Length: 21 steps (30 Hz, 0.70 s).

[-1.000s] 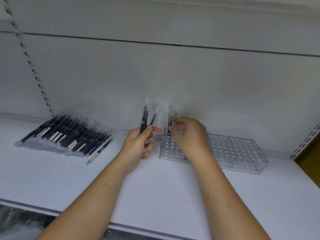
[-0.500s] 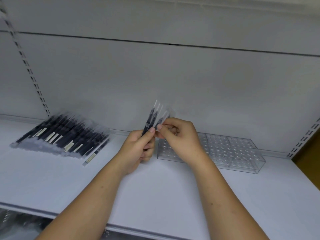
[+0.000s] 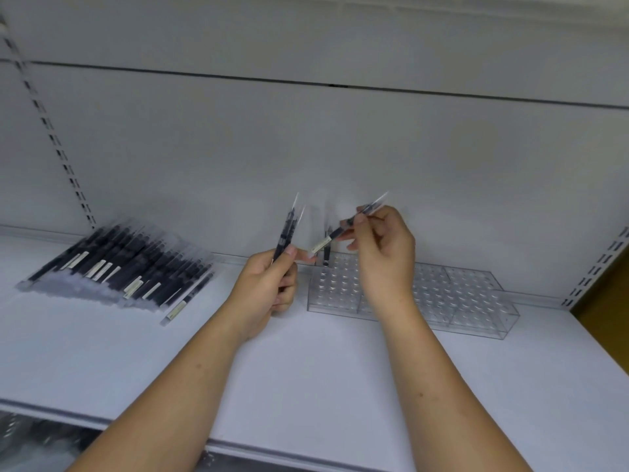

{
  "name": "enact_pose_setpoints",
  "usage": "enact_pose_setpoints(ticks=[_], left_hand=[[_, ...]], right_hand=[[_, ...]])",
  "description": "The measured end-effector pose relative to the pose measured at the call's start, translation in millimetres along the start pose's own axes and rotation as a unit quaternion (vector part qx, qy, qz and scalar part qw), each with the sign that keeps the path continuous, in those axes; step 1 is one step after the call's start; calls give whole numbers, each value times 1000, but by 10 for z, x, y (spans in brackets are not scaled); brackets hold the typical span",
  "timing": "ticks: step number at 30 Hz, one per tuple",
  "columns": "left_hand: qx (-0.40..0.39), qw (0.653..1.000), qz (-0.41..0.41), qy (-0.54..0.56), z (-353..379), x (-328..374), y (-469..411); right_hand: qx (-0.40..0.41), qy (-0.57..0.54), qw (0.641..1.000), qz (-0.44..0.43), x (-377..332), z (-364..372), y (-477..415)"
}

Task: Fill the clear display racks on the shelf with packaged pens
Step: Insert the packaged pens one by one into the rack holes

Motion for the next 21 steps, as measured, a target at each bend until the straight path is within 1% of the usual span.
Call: enact_pose_setpoints(ticks=[3, 7, 9, 13, 16, 21], left_hand=[[22, 1000, -2, -4, -37, -16, -14], [46, 999, -3, -6, -80, -26, -33], [55, 998, -3, -2, -93, -22, -41], [66, 998, 1, -1, -106, -5, -45], [69, 998, 7, 0, -113, -10, -52], [73, 997, 6, -9, -119, -23, -63]], right_hand=[[-1, 38, 999, -27, -13, -21, 4], [22, 33, 998, -42, -17, -81, -3], [25, 50, 997, -55, -38, -115, -21], [-18, 125, 990, -60, 8, -26, -6], [-51, 154, 985, -59, 60, 37, -1], [-77, 205, 974, -59, 111, 71, -19]])
Point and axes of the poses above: each hand's wrist, its own y-axis away from the middle knuckle, its own z-axis out of the palm, x = y × z, the point moved 8 cm from there along -y, towards the middle knuckle, and after that the axes turned 10 degrees about -y, right-handed, at the moved point
